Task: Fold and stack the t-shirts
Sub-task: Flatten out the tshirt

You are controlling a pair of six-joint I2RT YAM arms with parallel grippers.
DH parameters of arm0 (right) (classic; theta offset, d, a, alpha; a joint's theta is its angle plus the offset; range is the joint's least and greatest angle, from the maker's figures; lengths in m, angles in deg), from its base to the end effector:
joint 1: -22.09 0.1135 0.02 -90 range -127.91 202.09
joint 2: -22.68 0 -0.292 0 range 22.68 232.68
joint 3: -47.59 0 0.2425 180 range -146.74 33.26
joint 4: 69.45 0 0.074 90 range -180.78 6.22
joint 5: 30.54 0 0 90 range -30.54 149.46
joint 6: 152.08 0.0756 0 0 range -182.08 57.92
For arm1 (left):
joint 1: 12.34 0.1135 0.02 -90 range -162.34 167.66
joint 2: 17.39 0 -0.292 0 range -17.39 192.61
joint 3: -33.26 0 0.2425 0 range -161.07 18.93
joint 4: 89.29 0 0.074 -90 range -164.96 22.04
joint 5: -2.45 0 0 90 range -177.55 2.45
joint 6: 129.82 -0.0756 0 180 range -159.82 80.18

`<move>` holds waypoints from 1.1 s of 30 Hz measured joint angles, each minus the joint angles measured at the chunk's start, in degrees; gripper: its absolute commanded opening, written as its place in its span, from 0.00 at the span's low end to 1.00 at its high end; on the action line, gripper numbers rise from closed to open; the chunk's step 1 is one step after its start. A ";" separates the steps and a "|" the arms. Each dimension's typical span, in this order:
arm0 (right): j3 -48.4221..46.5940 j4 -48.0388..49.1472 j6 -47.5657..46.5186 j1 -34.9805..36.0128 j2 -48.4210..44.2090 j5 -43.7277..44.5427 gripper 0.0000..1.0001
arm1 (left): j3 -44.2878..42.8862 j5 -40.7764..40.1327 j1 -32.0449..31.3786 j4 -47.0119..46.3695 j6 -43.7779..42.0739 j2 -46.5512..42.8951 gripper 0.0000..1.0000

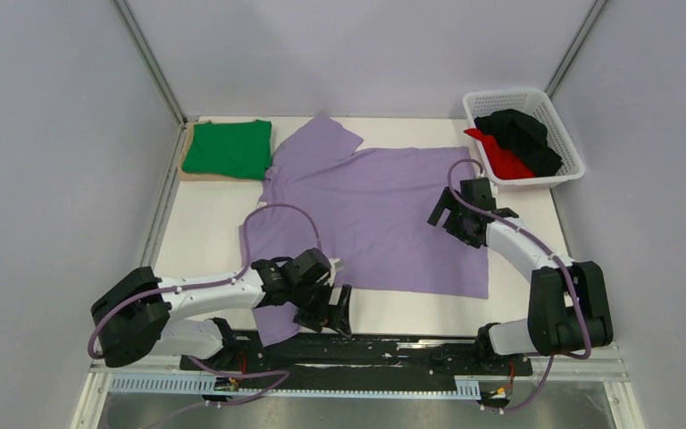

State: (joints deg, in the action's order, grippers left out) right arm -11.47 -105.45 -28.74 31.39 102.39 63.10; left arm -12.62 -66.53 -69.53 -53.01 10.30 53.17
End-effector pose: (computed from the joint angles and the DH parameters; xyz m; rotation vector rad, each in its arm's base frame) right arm 0.2741 0.0400 0.1904 0.5590 2.5081 0.2038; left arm 0.0928 -0.1940 0.1612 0.3270 2.9684 -0.9502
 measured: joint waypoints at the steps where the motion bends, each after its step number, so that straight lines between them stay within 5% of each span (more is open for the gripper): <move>1: 0.02 0.02 -0.02 0.00 0.00 0.00 1.00 | -0.66 0.39 -0.96 -0.57 -0.11 1.05 1.00; 8: 0.70 0.09 -0.24 0.00 -0.42 0.15 1.00 | -5.35 -1.51 -2.58 0.68 -2.49 -3.02 1.00; 18: 0.83 0.15 -0.39 -0.02 -0.57 0.39 1.00 | -8.17 -19.89 0.72 8.39 -2.32 -7.63 1.00; 33: 0.87 0.35 -0.39 -0.11 -0.57 0.90 1.00 | -4.22 -16.76 4.42 1.18 -2.82 3.67 1.00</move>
State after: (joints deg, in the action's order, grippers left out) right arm -10.59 -105.10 -29.13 31.28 101.82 63.99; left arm -16.83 -83.30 -65.11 -51.83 7.49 56.84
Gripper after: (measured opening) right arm 0.998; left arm 0.997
